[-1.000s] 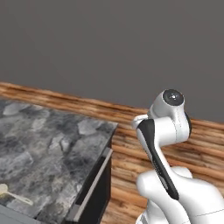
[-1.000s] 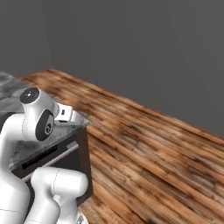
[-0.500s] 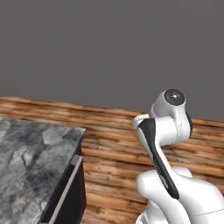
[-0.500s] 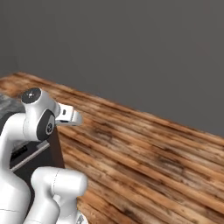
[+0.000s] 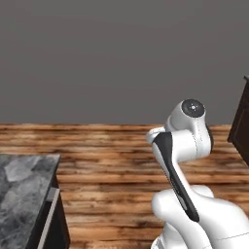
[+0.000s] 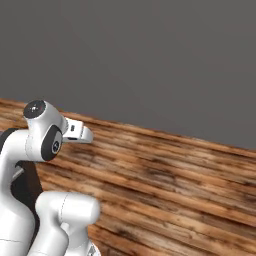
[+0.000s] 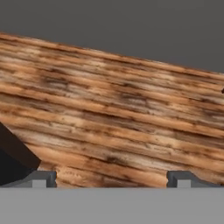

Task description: Locate and retrieve the dish brush and sponge from the cabinet. Place them next to the sink.

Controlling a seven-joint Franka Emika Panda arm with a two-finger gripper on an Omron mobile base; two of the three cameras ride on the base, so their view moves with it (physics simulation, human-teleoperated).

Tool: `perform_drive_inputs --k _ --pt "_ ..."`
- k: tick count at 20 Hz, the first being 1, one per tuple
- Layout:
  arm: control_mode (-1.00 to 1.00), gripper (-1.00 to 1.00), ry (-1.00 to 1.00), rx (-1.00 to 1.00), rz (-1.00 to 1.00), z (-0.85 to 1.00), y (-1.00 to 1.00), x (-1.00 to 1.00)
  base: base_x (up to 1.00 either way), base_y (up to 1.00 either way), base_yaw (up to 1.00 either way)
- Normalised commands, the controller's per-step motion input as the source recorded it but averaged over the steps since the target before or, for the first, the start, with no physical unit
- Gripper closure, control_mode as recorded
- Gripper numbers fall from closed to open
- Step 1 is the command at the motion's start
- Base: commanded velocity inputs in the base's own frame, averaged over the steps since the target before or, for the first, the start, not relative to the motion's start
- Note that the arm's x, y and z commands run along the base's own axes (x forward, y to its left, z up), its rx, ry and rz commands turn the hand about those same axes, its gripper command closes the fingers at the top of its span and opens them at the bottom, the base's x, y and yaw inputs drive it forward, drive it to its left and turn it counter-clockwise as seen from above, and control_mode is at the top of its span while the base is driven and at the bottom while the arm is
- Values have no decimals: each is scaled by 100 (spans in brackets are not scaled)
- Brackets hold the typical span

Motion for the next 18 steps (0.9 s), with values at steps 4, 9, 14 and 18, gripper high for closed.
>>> perform_drive_inputs --k 4,9,14,18 --pt "100 -100 0 0 0 0 0 0 14 -39 -34" --pt "100 -100 0 0 0 0 0 0 12 -46 -33" --pt "100 -100 0 0 0 0 0 0 12 -40 -33" --pt "100 -100 0 0 0 0 0 0 23 -9 -23"
